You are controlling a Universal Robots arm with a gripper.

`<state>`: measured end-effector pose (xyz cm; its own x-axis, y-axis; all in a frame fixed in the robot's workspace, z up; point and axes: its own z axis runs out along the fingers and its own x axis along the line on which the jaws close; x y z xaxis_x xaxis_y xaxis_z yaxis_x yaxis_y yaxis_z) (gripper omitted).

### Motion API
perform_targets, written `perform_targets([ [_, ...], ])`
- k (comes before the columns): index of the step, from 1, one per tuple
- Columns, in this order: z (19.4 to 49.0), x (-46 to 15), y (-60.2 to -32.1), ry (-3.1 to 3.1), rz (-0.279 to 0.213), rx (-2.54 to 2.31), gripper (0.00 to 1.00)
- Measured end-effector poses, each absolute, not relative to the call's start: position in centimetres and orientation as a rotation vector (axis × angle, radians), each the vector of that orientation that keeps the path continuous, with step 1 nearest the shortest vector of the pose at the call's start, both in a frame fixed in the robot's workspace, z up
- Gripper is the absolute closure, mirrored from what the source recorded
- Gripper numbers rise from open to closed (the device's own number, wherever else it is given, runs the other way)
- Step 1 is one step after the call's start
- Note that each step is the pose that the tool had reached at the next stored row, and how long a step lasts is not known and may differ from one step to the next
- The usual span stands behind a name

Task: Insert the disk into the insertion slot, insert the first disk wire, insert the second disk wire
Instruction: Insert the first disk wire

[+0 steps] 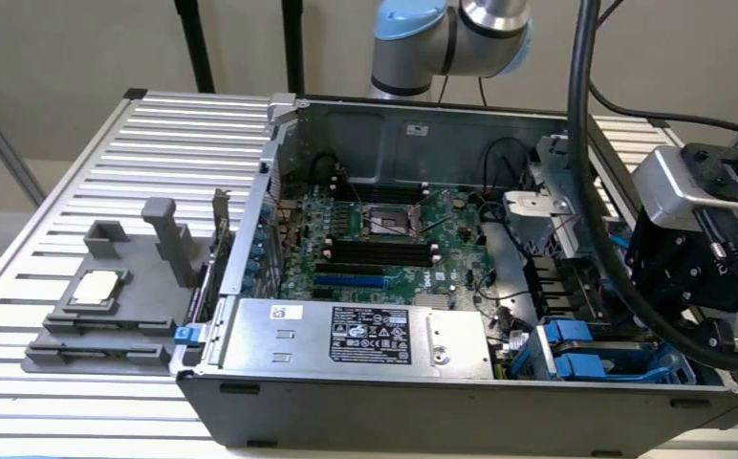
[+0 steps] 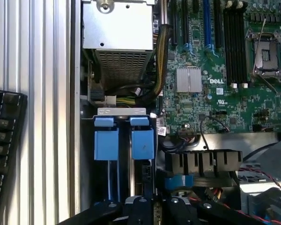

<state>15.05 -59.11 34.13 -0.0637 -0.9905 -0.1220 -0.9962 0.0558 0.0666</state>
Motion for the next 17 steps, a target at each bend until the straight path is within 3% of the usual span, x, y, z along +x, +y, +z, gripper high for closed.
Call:
perform_targets([
  [17, 34.13, 15.42, -58.93, 2.336, 0.195, -2.076, 0.83],
])
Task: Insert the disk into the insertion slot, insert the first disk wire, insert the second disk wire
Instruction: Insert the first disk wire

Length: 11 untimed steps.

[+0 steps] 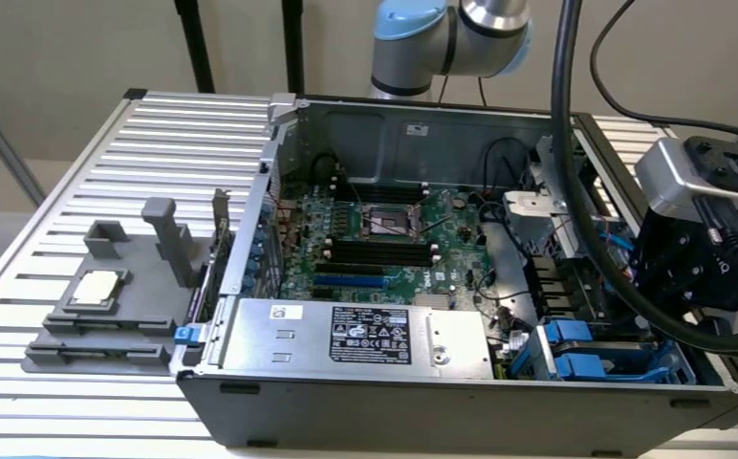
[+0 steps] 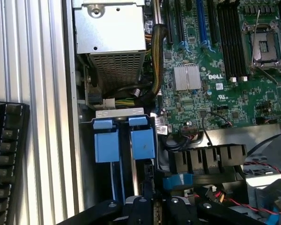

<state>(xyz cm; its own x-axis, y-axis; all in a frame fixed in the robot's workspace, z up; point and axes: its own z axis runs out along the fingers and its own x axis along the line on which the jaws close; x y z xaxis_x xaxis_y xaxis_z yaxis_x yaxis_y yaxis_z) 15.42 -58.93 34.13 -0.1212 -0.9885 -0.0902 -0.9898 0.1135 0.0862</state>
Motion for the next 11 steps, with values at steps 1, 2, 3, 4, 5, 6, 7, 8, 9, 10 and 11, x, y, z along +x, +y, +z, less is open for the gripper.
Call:
perform_targets([
  [1, 34.12, 15.42, -58.92, 2.337, 0.195, -2.076, 0.83],
  [2, 34.12, 15.43, -58.91, 2.338, 0.194, -2.077, 0.83],
  [3, 34.12, 15.44, -58.88, 2.338, 0.193, -2.077, 0.83],
  [4, 34.12, 15.45, -58.86, 2.338, 0.193, -2.077, 0.83],
  [5, 34.11, 15.45, -58.86, 2.339, 0.193, -2.077, 0.83],
  [6, 34.1, 15.46, -58.85, 2.339, 0.192, -2.077, 0.83],
  [7, 34.09, 15.47, -58.85, 2.339, 0.192, -2.078, 0.83],
  [8, 34.06, 15.47, -58.85, 2.339, 0.192, -2.078, 0.83],
  [9, 34.03, 15.47, -58.84, 2.339, 0.191, -2.078, 0.83],
  [10, 34.0, 15.47, -58.84, 2.34, 0.191, -2.078, 0.83],
  [11, 33.97, 15.48, -58.84, 2.34, 0.191, -2.078, 0.83],
])
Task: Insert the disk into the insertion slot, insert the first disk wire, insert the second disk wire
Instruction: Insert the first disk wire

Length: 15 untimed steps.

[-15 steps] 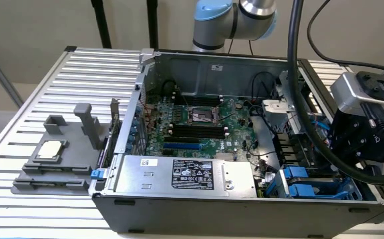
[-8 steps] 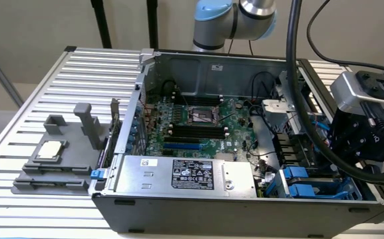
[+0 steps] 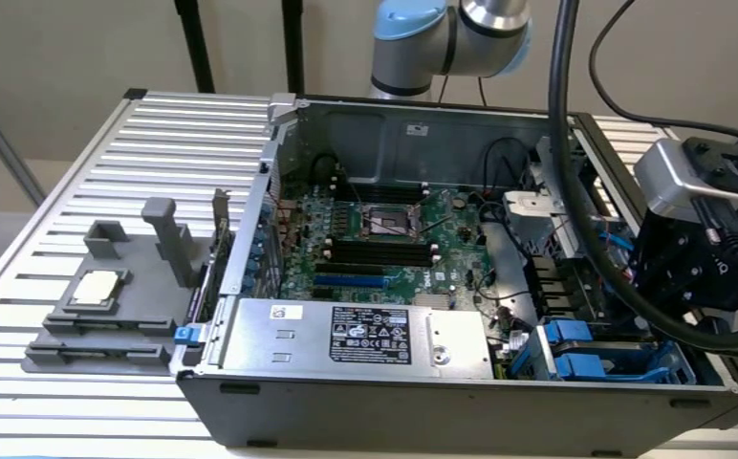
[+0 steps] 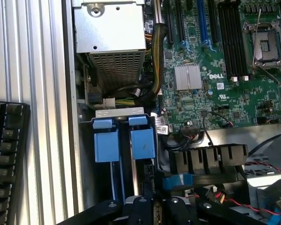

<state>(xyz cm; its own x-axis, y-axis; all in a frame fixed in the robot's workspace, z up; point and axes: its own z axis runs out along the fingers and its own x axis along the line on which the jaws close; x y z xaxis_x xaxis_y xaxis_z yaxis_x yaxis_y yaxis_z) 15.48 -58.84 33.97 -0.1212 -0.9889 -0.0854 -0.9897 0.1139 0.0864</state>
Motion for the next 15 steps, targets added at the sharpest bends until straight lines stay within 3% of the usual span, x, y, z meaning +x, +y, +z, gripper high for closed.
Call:
perform_targets([
  [15, 33.68, 15.69, -58.69, 2.346, 0.185, -2.083, 0.83],
])
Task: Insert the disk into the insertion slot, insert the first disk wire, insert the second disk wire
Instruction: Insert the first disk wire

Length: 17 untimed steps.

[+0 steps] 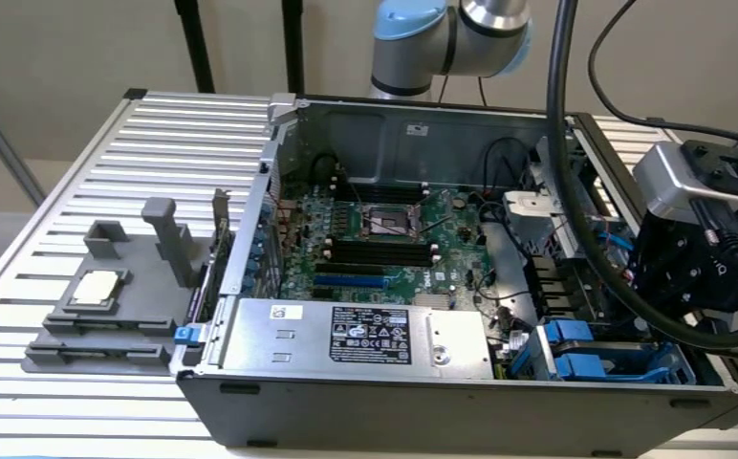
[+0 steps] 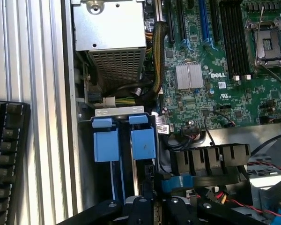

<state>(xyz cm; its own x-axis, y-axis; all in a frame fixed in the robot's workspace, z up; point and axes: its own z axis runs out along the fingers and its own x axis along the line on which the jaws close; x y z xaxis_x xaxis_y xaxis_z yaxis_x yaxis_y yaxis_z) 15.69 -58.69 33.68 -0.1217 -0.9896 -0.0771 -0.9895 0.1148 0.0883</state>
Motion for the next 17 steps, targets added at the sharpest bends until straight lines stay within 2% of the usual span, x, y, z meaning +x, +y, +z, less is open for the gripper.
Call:
perform_targets([
  [17, 33.54, 15.68, -58.58, -2.341, -0.183, 2.078, 0.83],
])
